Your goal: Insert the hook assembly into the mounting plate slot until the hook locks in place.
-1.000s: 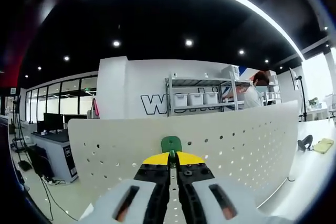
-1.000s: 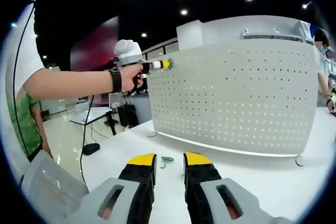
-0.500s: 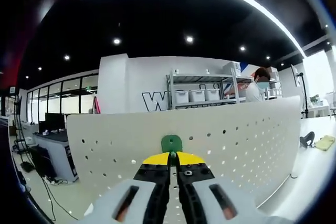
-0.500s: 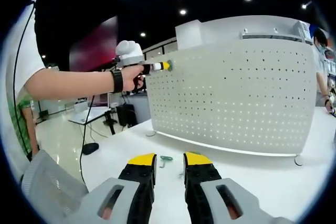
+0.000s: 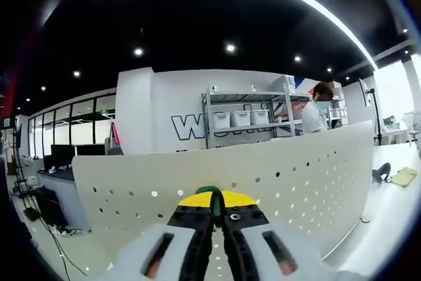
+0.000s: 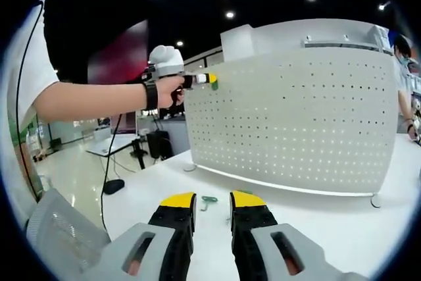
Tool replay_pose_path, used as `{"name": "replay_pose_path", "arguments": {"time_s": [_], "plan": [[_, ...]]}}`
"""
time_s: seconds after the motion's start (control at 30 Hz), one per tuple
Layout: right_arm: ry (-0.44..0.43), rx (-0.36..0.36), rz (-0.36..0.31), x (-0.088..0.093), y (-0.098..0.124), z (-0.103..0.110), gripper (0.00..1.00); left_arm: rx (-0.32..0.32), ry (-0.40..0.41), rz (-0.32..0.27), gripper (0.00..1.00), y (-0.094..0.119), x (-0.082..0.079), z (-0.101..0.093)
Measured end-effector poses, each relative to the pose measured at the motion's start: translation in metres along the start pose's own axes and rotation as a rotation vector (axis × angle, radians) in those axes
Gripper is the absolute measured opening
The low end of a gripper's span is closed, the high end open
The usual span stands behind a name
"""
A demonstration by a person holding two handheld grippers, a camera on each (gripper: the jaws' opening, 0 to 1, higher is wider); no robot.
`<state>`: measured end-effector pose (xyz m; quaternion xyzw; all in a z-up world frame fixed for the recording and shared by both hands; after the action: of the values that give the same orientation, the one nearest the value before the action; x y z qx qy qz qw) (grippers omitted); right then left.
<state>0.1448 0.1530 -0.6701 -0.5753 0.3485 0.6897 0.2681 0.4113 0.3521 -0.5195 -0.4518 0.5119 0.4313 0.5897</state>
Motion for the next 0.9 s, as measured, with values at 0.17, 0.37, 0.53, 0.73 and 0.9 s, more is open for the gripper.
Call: {"name": "replay_pose_path", "arguments": {"time_s": [0.17, 0.37, 0.53, 0.73, 0.9], "plan": [[-0.004, 0.005, -0.003, 0.000, 0.001, -0.002, 0.20, 0.007, -0.009, 0.007, 0.05, 0.002, 0.002, 0.001], [0.001, 0.000, -0.001, -0.001, 0.000, -0.001, 0.20, 0.033, -0.019, 0.014, 0.10, 0.004, 0.003, -0.003], [0.006, -0.006, 0.005, -0.002, -0.001, 0.000, 0.20, 0.052, -0.026, 0.021, 0.12, 0.014, 0.001, -0.006], [0.012, -0.010, 0.018, -0.001, -0.001, 0.000, 0.20, 0.061, -0.025, 0.005, 0.15, 0.024, -0.004, -0.007], [0.012, -0.015, 0.022, 0.000, -0.002, 0.002, 0.20, 0.068, -0.031, -0.002, 0.18, 0.036, -0.004, -0.010]]}}
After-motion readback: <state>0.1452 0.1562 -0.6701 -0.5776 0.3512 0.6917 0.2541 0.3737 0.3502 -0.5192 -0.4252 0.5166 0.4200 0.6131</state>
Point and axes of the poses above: the point that each gripper's makers call its tool centre point, and the gripper's own axes: y roughly backward along the fingers, z roughly to its left, x roughly out of its underside, the point moved 2 cm from there along y, roughly backward along the fingers
